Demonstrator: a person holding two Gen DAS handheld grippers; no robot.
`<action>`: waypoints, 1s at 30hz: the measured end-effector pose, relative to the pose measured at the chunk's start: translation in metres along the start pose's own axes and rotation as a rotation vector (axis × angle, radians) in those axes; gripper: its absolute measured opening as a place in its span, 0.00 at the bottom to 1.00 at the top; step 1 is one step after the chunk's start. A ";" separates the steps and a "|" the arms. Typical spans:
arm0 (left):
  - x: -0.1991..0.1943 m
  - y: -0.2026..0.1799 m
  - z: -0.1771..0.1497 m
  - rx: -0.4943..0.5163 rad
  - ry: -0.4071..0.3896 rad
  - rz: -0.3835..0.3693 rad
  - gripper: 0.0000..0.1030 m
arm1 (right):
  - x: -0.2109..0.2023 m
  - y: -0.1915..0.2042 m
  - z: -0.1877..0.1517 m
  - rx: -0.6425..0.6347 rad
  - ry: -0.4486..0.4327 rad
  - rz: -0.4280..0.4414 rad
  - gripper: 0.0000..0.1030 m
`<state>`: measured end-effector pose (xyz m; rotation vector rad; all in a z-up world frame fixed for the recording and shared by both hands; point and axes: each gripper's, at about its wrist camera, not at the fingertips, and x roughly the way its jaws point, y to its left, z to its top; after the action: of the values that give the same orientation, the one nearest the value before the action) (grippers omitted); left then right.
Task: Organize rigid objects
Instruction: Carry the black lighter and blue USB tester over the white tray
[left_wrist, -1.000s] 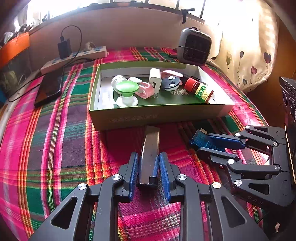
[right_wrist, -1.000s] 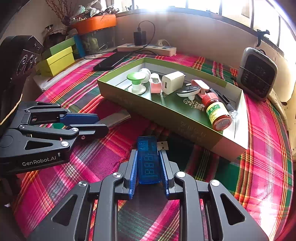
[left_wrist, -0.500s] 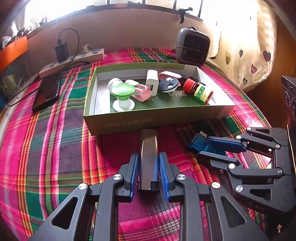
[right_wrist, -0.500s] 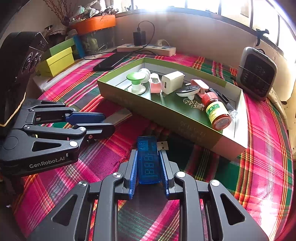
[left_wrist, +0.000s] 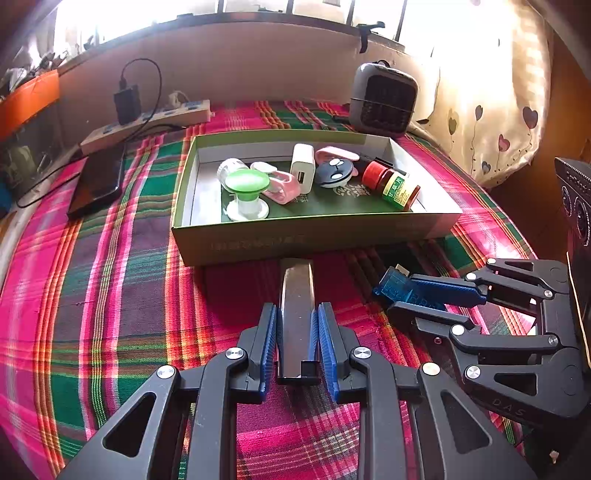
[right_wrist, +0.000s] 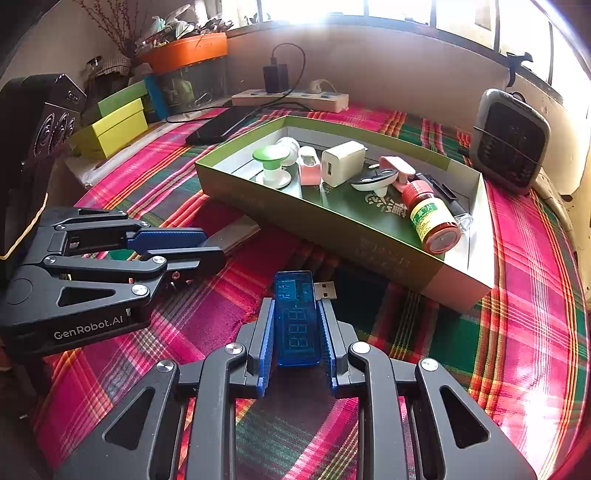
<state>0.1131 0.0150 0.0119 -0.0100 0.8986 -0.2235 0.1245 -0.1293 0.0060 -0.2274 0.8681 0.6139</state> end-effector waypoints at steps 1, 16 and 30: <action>-0.001 0.000 0.000 -0.001 -0.001 0.000 0.21 | 0.000 0.000 0.000 0.001 -0.002 0.001 0.23; -0.022 0.002 0.004 -0.012 -0.049 0.003 0.21 | -0.013 0.002 0.003 0.019 -0.036 0.007 0.23; -0.039 0.002 0.013 -0.015 -0.085 0.000 0.21 | -0.028 0.005 0.008 0.022 -0.077 0.008 0.23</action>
<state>0.1003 0.0234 0.0497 -0.0334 0.8153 -0.2152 0.1128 -0.1334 0.0329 -0.1793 0.8016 0.6166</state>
